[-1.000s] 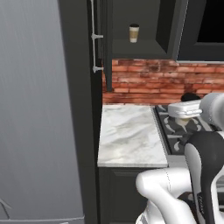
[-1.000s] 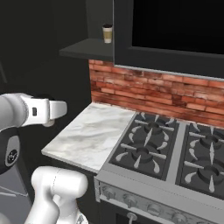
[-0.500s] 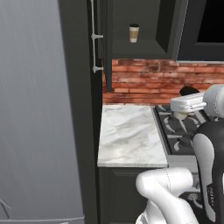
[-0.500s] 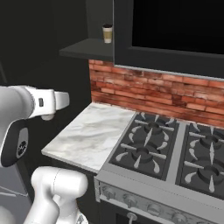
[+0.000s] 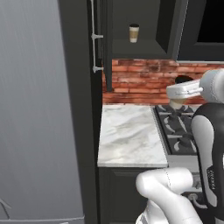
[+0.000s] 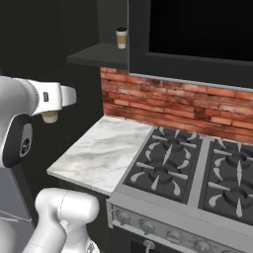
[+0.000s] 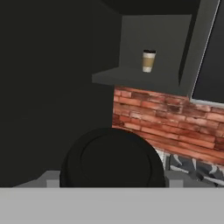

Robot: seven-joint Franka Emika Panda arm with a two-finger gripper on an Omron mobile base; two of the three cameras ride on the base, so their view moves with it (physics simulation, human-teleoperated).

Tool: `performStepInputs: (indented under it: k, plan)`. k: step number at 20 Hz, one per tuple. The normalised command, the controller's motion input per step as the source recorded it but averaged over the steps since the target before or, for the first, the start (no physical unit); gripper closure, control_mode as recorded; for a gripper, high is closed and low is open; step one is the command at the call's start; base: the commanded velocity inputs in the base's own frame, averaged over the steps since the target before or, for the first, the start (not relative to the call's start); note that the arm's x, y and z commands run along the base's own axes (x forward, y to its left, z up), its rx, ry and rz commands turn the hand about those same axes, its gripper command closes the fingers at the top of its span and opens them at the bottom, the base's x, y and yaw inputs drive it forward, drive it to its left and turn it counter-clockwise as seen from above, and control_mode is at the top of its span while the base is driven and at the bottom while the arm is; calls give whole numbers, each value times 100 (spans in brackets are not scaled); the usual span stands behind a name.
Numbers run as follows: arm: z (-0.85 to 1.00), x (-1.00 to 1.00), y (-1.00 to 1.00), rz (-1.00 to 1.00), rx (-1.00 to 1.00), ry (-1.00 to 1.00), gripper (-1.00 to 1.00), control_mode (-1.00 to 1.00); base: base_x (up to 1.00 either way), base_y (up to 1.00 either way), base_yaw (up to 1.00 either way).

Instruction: Sort all alcoholic drinks to one cabinet, and non-alcoholic drinks to the other.

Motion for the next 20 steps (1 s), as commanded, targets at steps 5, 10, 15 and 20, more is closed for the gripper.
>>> performStepInputs:
  k: [5,10,15,20]
  plan:
    - [22,6,3,0,0,-1,100,-100,0,0,0]
    - [13,11,0,0,0,-4,100,-100,0,0,0]
    - [14,20,0,0,0,-7,100,-100,0,0,0]
    - [21,25,0,0,0,-4,100,-100,0,0,0]
